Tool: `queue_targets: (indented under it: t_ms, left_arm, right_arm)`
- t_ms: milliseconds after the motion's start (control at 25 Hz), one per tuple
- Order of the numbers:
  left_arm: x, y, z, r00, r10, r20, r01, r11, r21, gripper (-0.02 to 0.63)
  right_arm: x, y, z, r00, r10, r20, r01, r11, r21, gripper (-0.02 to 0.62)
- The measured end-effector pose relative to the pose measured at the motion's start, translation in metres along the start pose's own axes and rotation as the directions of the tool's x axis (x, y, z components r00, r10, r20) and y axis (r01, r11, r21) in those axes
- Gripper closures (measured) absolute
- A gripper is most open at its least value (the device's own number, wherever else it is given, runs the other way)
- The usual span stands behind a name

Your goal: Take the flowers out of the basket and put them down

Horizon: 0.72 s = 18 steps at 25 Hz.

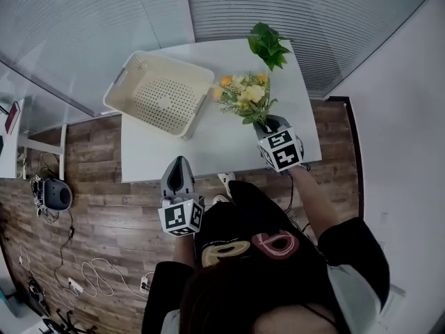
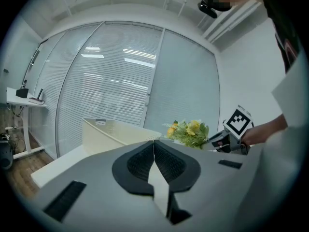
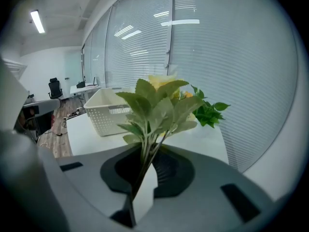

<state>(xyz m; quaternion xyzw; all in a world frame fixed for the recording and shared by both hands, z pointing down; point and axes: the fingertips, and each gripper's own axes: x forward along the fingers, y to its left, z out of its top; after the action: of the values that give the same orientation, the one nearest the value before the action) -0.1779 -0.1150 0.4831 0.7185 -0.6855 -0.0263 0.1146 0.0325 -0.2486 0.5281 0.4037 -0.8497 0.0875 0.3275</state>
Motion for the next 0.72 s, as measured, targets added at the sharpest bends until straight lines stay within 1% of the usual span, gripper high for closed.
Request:
queue_targets:
  t_ms: [280, 560, 720]
  left_arm:
    - [0.012, -0.004, -0.005, 1.0, -0.011, -0.017, 0.011, 1.0, 0.001, 0.588]
    - [0.019, -0.005, -0.005, 0.999, -0.016, -0.034, 0.016, 1.0, 0.005, 0.588]
    - [0.024, -0.004, -0.008, 0.999, -0.014, -0.045, 0.015, 1.0, 0.006, 0.588]
  right_arm:
    - [0.025, -0.014, -0.034, 0.998, -0.004, -0.07, 0.008, 0.998, 0.066, 0.549]
    - [0.049, -0.018, -0.058, 0.993, 0.006, -0.119, 0.003, 0.997, 0.079, 0.549]
    - [0.063, -0.017, -0.068, 0.988, 0.02, -0.156, -0.011, 0.998, 0.056, 0.549]
